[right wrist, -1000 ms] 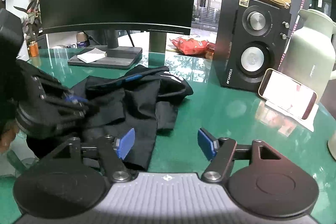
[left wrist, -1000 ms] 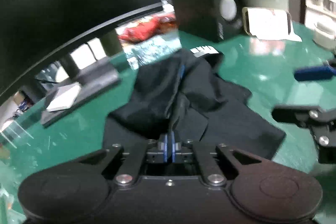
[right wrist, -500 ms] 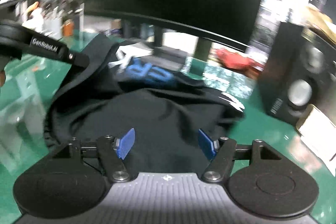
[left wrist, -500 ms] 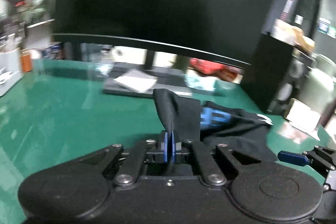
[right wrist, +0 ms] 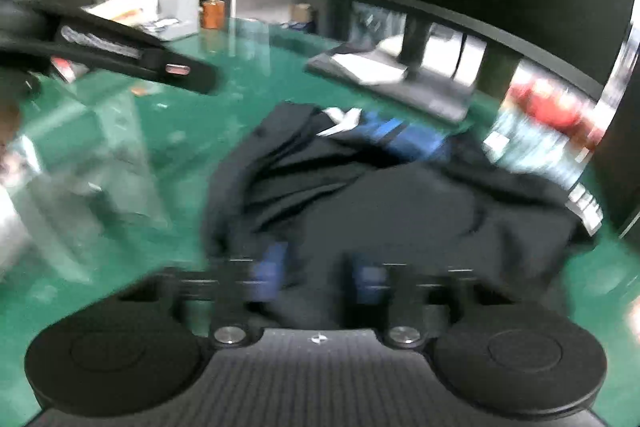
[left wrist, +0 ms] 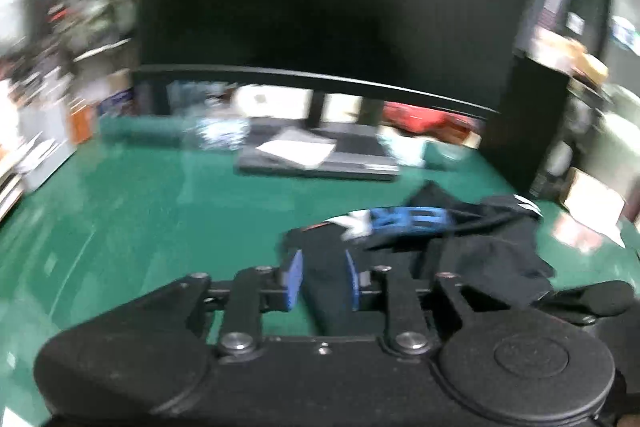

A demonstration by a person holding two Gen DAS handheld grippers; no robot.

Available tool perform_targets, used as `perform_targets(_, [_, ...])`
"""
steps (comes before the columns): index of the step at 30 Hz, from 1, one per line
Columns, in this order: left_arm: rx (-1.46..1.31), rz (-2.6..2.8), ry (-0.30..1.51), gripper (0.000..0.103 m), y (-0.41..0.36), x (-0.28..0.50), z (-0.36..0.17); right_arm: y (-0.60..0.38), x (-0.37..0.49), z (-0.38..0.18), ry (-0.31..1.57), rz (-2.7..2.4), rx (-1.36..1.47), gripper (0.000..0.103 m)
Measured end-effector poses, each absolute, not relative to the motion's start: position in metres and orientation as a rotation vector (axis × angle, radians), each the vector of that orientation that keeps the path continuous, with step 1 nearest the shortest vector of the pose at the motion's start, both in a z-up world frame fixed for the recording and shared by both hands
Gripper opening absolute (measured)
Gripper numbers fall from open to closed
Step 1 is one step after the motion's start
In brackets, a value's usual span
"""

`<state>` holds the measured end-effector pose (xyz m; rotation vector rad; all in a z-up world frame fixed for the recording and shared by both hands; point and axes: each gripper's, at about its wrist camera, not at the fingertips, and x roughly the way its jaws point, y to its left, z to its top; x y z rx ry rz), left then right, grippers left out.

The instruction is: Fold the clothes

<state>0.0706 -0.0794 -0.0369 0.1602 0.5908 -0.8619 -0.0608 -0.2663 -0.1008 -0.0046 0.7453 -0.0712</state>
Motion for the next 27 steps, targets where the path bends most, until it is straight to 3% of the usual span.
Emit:
perform_targets(5, [0.274,-0.942,0.667,0.028,-0.136,0.069,-0.055,-0.267,-0.083,-0.101,0.739,-0.138,0.025,0.003])
perform_targets(13, [0.383,-0.907,0.744,0.029,-0.139,0.063,-0.08,-0.315,-0.139,-0.087,0.673,-0.379,0.13,0.007])
perform_targets(14, [0.401,-0.9,0.736,0.03,-0.138,0.059,-0.082,-0.32,-0.139,-0.084,0.654,-0.401,0.15,0.014])
perform_targets(16, [0.411,-0.889,0.723,0.03,-0.139,0.056,-0.079,-0.326,-0.13,-0.079,0.628,-0.406,0.186,0.038])
perform_targets(17, [0.382,-0.89,0.718,0.03,-0.139,0.058,-0.075,-0.325,-0.123,-0.077,0.618,-0.392,0.189,0.056])
perform_targets(18, [0.344,-0.888,0.708,0.03,-0.139,0.062,-0.068,-0.324,-0.114,-0.076,0.608,-0.377,0.186,0.063])
perform_targets(20, [0.331,-0.866,0.681,0.037,-0.147,0.066,-0.06,-0.317,-0.096,-0.076,0.605,-0.355,0.158,0.063])
perform_targets(27, [0.426,-0.8,0.726,0.039,-0.179,0.083,-0.073,-0.303,-0.029,-0.098,0.707,-0.359,-0.009,0.061])
